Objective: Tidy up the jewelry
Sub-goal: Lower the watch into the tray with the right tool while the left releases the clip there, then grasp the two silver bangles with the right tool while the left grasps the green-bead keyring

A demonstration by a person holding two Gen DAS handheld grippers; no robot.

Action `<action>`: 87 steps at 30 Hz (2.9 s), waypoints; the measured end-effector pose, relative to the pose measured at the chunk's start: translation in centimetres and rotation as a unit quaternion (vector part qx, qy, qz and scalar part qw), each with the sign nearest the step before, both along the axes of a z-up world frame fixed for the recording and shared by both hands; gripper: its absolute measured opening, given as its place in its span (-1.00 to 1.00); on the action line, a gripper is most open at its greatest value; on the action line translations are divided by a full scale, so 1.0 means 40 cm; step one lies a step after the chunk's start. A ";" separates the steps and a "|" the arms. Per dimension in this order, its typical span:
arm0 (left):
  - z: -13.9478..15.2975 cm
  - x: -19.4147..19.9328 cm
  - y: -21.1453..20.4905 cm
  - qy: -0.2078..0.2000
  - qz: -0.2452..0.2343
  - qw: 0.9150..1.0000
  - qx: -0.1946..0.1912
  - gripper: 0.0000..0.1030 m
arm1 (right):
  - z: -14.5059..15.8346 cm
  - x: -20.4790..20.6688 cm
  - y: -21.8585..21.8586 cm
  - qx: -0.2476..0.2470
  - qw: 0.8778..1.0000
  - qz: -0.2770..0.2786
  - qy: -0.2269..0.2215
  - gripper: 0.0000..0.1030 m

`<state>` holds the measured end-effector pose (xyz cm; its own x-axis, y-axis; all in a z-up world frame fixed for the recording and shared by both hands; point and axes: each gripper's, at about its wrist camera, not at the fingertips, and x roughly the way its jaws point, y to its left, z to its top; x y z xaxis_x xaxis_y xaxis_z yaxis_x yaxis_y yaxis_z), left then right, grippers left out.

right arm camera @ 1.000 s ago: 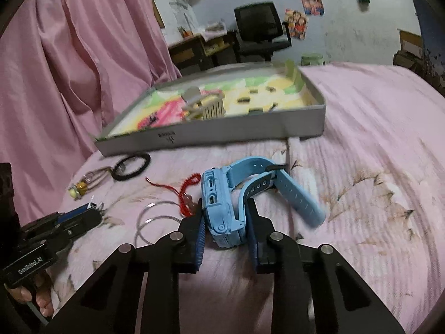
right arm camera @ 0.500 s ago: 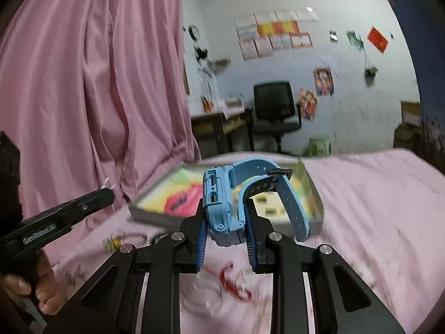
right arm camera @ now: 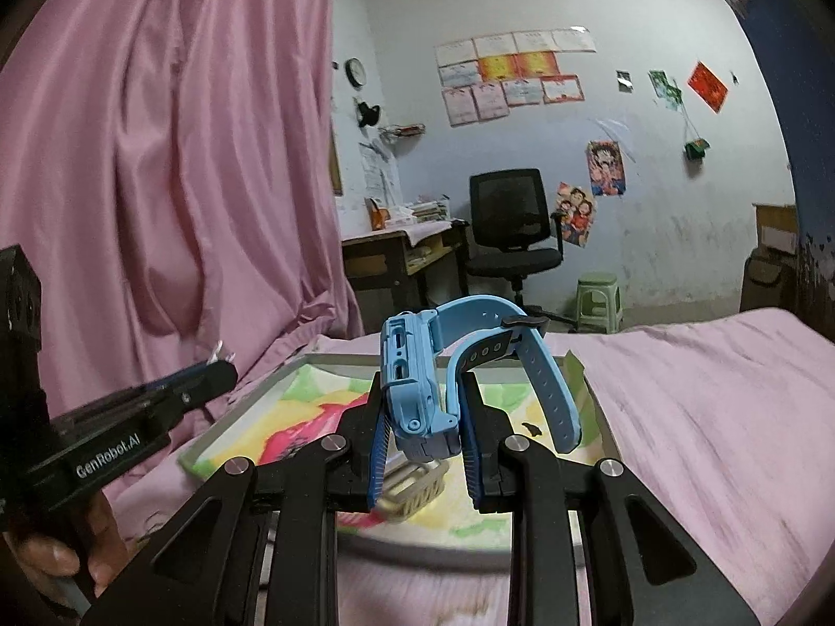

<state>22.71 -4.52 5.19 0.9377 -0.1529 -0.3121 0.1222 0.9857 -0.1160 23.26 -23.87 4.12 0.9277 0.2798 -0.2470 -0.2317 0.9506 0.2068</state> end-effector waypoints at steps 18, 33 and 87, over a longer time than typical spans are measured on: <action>-0.135 0.228 -0.004 0.230 -0.008 0.973 -0.003 -0.72 | -0.187 0.176 0.006 -0.018 0.979 -0.019 0.202 -0.57; -0.150 0.230 0.008 0.275 -0.015 0.961 -0.019 -0.24 | -0.182 0.170 0.002 -0.034 0.976 -0.015 0.213 -0.05; -0.142 -0.326 0.198 0.086 0.039 0.996 0.006 0.99 | -0.111 -0.292 0.030 -0.053 0.989 0.056 0.124 0.97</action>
<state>9.66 3.40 -0.47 0.8791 -0.0768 -0.4704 0.0242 0.9929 -0.1168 11.58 -22.66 -0.31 0.8000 0.3369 -0.4965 -0.2909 0.9415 0.1703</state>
